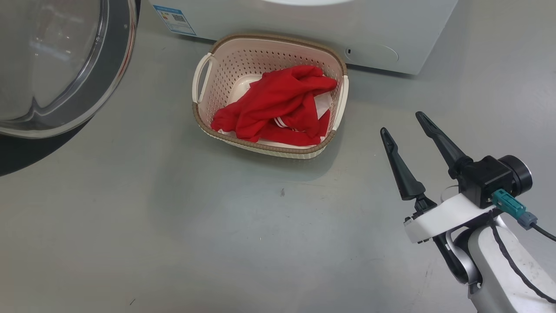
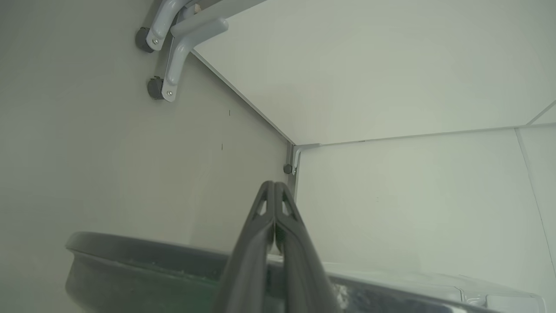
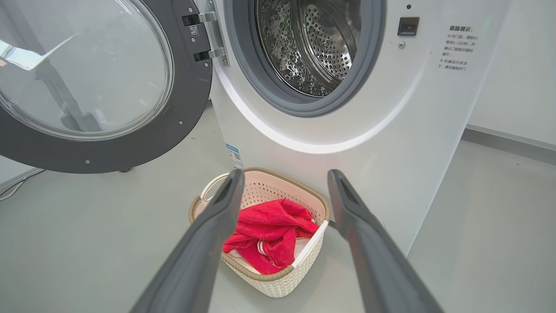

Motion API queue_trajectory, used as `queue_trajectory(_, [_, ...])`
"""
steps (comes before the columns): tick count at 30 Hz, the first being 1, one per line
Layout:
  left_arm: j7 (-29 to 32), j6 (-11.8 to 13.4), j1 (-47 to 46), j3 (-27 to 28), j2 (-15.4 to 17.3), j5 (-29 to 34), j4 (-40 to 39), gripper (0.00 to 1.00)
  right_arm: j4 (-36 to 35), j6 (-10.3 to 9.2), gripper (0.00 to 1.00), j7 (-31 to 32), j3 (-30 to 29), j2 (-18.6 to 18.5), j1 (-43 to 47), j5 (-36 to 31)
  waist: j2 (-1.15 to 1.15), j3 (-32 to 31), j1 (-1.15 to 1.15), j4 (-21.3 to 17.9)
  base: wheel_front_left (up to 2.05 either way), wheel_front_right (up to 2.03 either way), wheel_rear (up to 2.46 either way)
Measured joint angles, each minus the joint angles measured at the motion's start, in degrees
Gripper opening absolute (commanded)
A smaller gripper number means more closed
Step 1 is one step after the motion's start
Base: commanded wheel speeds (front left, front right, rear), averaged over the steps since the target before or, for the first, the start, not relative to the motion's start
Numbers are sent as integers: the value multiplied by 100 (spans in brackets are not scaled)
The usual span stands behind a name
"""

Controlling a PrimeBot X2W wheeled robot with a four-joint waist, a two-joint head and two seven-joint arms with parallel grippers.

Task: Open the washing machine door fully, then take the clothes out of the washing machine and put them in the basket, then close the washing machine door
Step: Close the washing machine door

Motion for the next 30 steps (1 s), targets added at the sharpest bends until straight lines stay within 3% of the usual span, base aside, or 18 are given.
queue_trajectory(10, [339, 0, -101, -34, 107, 20, 367, 0, -3, -1, 100, 0, -8, -9, -8, 0, 0, -3, 0, -1, 0, 0, 0])
queue_trajectory(30, [1577, -10, -151, -617, 307, 132, 589, 0, 21, -4, 100, -1, 38, -25, -20, 0, 0, -180, 0, 93, 0, 0, 0])
